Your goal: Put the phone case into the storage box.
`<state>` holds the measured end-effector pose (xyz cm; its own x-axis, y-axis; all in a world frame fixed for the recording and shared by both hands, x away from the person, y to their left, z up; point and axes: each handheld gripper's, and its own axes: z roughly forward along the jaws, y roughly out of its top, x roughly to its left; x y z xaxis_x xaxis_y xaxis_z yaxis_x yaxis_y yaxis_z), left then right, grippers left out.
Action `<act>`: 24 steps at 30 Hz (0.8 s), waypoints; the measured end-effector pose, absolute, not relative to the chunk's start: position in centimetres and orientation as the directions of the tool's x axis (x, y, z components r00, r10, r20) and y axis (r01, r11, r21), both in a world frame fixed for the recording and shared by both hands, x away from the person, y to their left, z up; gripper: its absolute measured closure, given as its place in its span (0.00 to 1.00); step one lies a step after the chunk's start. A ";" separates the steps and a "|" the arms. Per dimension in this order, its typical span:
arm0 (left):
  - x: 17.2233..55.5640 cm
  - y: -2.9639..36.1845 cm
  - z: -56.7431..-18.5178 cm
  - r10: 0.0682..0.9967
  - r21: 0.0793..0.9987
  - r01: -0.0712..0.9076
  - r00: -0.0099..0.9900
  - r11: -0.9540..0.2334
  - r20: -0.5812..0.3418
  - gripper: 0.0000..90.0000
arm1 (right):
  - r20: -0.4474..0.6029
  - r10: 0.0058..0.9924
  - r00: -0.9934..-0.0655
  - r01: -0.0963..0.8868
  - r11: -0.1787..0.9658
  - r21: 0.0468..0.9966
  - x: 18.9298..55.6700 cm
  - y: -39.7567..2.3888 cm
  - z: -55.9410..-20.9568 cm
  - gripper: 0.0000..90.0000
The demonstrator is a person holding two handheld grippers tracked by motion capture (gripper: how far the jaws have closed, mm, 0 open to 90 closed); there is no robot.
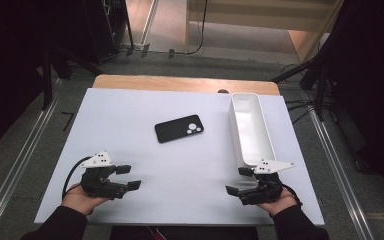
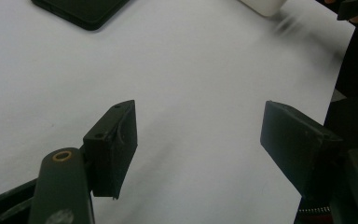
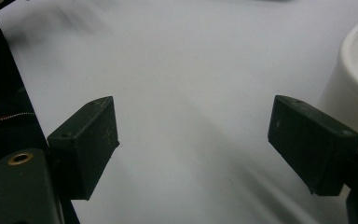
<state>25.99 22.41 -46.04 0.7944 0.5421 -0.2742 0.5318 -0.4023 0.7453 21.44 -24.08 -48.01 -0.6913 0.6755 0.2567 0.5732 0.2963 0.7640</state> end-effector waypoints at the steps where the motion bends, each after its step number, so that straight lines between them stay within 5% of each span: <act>1: 26.0 22.4 -46.0 0.545 0.743 0.538 0.791 -0.399 -0.280 0.30 | 0.257 0.675 -0.691 0.573 0.296 0.764 21.4 -24.1 -48.0 0.16; 24: 26.1 22.8 -45.8 0.547 0.742 0.543 0.787 -0.393 -0.286 0.30 | 0.265 0.682 -0.682 0.580 0.285 0.763 21.6 -24.0 -48.0 0.16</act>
